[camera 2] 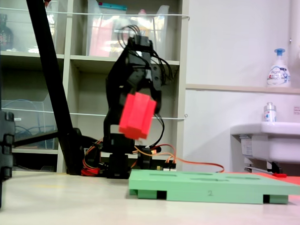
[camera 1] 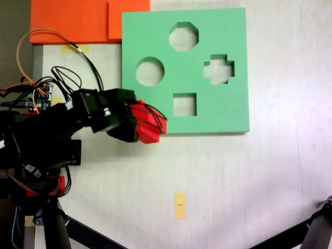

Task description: Put the cross columnar block into the corresponding hole

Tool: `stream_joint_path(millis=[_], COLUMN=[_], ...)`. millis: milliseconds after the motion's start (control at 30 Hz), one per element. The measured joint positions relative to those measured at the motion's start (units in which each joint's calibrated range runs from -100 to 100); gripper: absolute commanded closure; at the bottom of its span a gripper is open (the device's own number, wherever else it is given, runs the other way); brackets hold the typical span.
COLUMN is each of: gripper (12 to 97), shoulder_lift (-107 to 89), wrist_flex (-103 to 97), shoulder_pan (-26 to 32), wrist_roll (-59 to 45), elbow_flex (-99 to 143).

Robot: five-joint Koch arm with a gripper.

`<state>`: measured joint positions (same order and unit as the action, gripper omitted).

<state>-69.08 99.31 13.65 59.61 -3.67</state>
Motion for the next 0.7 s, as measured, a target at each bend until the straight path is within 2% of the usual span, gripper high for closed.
stream_joint_path(millis=[300,700], gripper=[73.6,73.5], shoulder_lift=[20.0,53.1], wrist_flex=[-12.7,-21.8], shoulder_pan=[3.9,4.2], wrist_roll=[3.7,6.4], elbow_flex=[-0.2,-27.0])
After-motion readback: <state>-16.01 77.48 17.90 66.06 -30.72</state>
